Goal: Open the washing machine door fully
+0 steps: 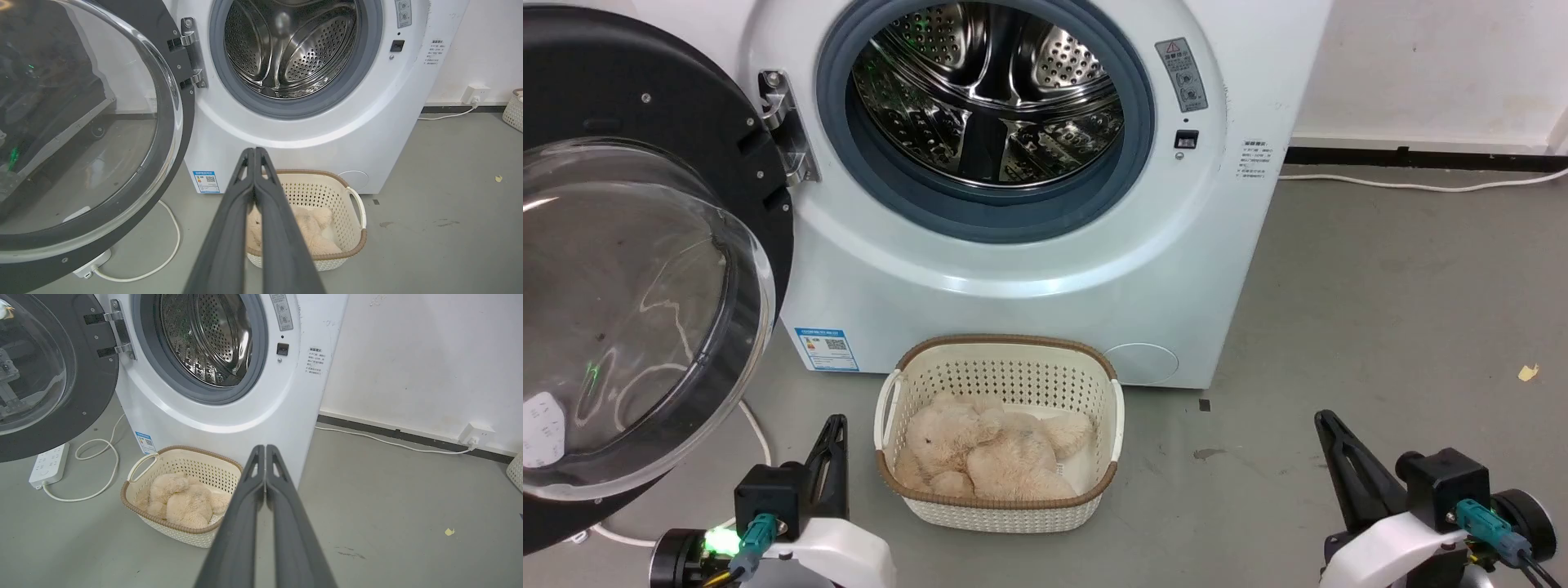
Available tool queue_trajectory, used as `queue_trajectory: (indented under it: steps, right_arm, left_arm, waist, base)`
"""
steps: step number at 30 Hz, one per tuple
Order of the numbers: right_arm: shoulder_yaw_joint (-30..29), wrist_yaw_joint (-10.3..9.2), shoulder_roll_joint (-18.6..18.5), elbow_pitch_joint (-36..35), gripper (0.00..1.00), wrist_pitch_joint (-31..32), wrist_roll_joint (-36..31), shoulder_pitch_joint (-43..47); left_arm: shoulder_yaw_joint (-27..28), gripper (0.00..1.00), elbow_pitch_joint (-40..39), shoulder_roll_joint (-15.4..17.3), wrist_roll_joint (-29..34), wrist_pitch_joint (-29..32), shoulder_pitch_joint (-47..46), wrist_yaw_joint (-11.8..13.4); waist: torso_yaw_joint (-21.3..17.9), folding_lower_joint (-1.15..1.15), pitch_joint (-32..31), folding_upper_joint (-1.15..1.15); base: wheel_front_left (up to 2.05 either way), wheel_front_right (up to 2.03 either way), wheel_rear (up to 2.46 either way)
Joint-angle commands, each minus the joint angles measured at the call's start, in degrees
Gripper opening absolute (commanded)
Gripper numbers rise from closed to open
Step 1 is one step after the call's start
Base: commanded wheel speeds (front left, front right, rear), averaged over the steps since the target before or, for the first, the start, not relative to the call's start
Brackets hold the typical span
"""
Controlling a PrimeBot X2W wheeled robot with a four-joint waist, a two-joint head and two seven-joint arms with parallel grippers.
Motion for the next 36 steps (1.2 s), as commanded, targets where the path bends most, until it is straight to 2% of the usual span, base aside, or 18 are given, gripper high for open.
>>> queue_trajectory:
  steps: [1,36]
  right_arm:
    - [0.0,0.03,0.1,-0.3,0.00,0.0,-0.4,-0.7]
    - [0.0,0.03,0.1,-0.3,0.00,0.0,-0.4,-0.7]
  left_arm:
    - [0.1,0.00,-0.2,0.0,0.2,0.0,-0.9,-0.3]
    - [0.1,0.00,-0.2,0.0,0.2,0.0,-0.9,-0.3]
  waist:
    - [0.0,0.00,0.0,0.00]
    - [0.0,0.00,0.0,0.00]
  base:
    - [0.00,0.00,0.00]
    - [0.00,0.00,0.00]
